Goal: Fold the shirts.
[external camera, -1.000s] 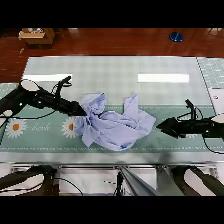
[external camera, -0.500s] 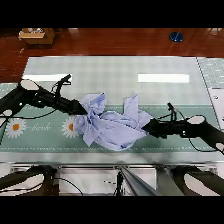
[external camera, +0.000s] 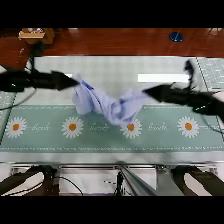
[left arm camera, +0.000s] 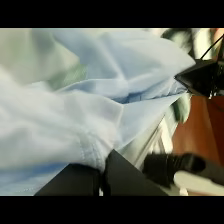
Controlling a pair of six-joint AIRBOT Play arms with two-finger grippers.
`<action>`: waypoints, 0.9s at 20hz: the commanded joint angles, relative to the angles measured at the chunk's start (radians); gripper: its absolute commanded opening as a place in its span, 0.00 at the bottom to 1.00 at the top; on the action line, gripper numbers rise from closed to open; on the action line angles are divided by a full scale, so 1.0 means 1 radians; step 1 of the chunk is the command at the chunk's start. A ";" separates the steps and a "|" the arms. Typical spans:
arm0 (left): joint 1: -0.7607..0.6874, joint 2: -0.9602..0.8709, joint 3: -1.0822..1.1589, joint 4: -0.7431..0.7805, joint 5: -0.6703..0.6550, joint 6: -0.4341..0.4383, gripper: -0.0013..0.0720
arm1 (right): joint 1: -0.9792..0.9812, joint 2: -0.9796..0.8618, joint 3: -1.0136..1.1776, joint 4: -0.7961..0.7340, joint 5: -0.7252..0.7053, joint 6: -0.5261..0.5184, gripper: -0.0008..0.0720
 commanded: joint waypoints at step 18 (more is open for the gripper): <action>0.184 0.501 0.553 0.618 -0.473 -0.406 0.05 | -0.319 0.273 0.813 -0.962 0.438 0.389 0.06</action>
